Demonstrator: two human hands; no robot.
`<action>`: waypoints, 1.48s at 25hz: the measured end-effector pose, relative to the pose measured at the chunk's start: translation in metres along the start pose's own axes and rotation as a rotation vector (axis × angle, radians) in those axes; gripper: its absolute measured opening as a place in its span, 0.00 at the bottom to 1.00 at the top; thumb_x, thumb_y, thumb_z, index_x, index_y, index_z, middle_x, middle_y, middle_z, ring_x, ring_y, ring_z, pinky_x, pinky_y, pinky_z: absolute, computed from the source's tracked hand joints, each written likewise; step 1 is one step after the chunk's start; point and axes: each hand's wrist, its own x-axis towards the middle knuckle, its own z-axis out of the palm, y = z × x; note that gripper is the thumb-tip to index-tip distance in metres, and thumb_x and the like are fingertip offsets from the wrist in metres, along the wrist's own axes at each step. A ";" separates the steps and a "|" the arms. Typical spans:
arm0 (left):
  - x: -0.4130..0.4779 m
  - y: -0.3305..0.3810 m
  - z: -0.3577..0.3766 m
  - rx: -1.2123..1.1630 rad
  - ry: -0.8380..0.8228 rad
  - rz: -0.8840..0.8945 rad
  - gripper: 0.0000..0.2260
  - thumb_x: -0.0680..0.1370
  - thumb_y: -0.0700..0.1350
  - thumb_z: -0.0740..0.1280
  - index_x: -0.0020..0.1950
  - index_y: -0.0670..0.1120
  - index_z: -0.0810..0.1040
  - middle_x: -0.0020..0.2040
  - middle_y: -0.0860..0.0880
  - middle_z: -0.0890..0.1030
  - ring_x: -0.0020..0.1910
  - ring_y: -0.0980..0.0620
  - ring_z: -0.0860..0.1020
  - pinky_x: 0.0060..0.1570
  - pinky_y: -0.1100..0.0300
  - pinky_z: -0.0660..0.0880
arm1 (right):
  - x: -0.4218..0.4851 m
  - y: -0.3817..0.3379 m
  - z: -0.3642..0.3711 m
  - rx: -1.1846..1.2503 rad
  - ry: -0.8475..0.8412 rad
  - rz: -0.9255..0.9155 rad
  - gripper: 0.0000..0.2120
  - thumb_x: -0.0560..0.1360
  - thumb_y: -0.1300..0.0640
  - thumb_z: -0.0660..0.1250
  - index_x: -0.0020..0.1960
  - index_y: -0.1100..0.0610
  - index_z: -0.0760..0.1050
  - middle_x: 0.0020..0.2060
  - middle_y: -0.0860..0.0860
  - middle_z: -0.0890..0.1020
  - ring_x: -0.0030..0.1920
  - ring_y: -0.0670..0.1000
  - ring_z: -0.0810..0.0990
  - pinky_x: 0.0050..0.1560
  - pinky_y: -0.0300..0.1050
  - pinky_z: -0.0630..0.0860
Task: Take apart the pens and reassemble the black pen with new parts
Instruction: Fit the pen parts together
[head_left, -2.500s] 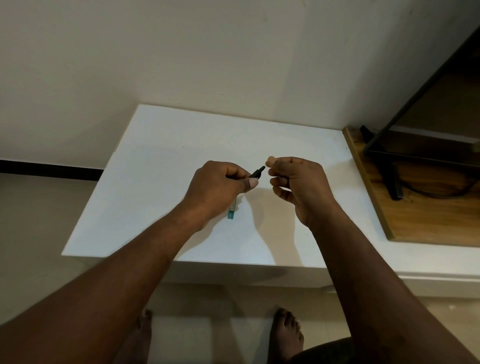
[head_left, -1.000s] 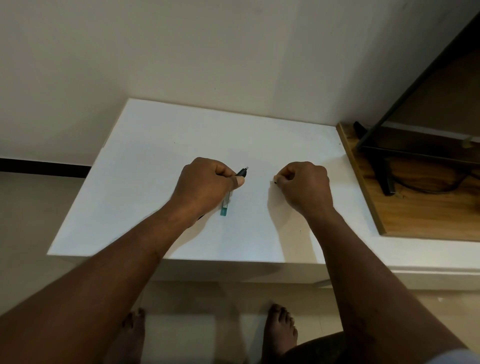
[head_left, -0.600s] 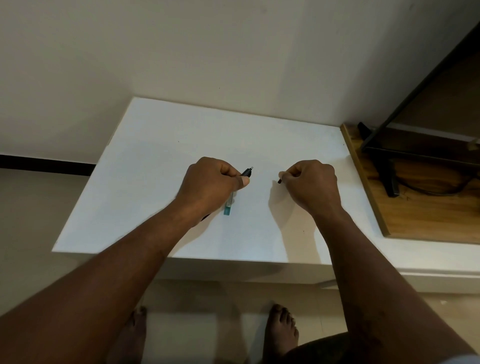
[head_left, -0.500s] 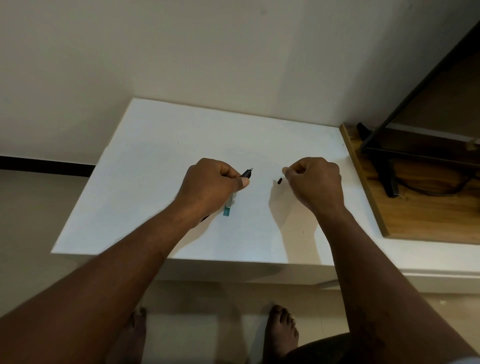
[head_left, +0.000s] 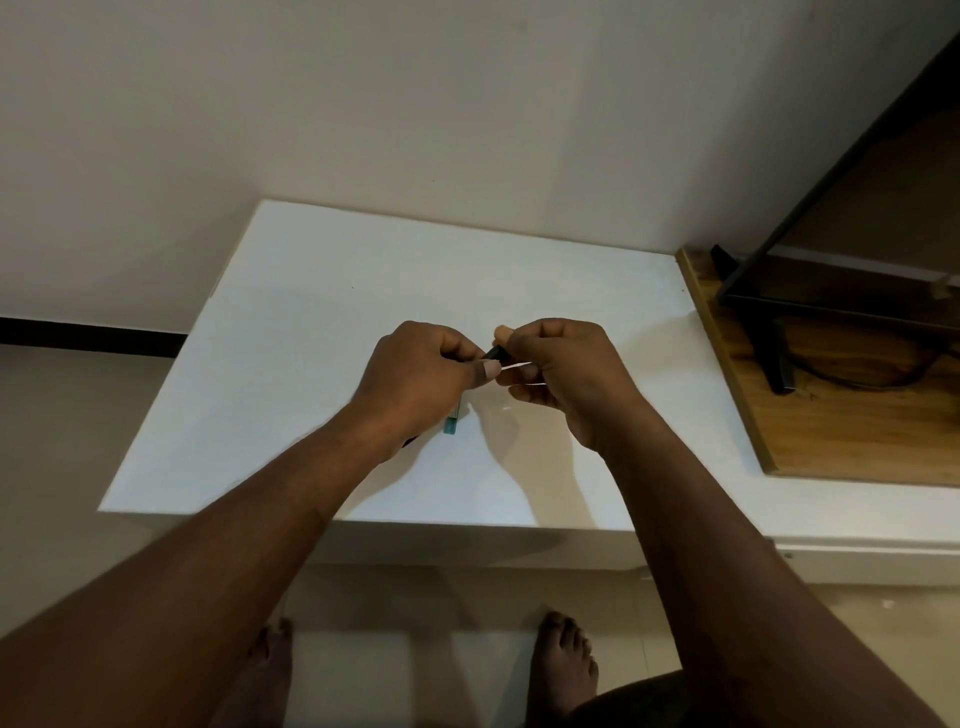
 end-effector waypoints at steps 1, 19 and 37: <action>0.000 0.001 0.000 0.004 -0.003 0.004 0.07 0.77 0.52 0.75 0.48 0.49 0.89 0.40 0.55 0.85 0.41 0.57 0.81 0.39 0.62 0.71 | 0.000 -0.001 -0.001 0.010 -0.009 0.015 0.10 0.78 0.52 0.76 0.45 0.59 0.85 0.42 0.53 0.90 0.38 0.50 0.87 0.36 0.38 0.81; 0.002 -0.002 -0.002 -0.151 0.025 -0.131 0.08 0.72 0.52 0.79 0.39 0.49 0.87 0.37 0.52 0.88 0.35 0.52 0.87 0.32 0.66 0.78 | 0.012 0.011 -0.030 -0.667 0.310 -0.196 0.07 0.78 0.59 0.73 0.41 0.55 0.85 0.39 0.46 0.89 0.36 0.45 0.87 0.43 0.46 0.85; 0.006 -0.010 -0.001 -0.059 0.033 -0.139 0.11 0.71 0.55 0.79 0.37 0.48 0.86 0.34 0.54 0.87 0.34 0.59 0.83 0.35 0.62 0.74 | 0.014 0.026 -0.019 -0.951 0.316 -0.236 0.05 0.75 0.59 0.76 0.49 0.52 0.86 0.44 0.52 0.87 0.47 0.56 0.84 0.45 0.47 0.81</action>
